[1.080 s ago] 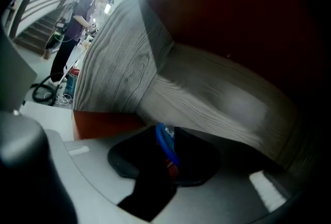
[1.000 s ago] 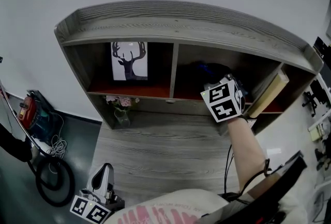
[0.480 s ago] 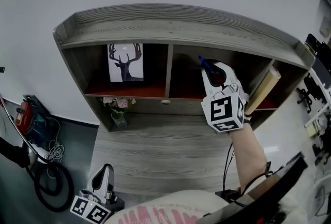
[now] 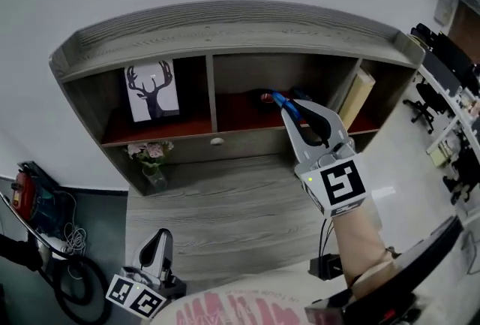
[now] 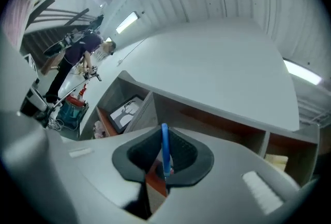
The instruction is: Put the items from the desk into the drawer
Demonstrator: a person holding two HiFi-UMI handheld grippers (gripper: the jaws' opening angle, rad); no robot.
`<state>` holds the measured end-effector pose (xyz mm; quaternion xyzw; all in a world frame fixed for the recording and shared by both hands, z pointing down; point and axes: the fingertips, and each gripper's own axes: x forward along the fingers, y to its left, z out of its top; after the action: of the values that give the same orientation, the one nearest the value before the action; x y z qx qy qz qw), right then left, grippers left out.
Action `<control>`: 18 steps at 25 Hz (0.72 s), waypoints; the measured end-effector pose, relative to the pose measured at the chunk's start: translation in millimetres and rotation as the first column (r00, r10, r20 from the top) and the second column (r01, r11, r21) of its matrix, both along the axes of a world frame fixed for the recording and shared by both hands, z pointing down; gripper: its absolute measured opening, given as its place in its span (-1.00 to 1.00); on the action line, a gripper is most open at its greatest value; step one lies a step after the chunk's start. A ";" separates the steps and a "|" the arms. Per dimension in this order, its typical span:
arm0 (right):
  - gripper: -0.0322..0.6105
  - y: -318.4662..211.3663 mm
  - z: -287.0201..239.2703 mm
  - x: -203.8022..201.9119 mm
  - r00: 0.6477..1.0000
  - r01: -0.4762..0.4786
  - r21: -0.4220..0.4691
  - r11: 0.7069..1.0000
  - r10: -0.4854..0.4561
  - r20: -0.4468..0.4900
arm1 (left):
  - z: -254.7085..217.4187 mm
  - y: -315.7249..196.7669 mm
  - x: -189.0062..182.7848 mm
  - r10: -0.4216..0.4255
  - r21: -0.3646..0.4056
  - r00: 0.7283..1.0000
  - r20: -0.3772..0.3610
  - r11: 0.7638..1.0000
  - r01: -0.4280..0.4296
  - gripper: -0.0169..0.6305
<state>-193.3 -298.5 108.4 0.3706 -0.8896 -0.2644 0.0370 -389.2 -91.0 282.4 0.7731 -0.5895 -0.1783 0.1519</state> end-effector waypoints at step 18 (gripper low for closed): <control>-0.76 81.6 98.3 159.7 0.957 -0.254 -0.249 0.935 0.279 0.075 | 23.4 -47.3 121.2 0.450 -0.059 0.893 -0.006 0.891 -0.450 -0.89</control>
<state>-33.6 -216.8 206.7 0.4946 -0.8569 -0.1284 0.0679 -268.0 -138.2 305.8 0.8843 -0.4004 -0.1178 0.2095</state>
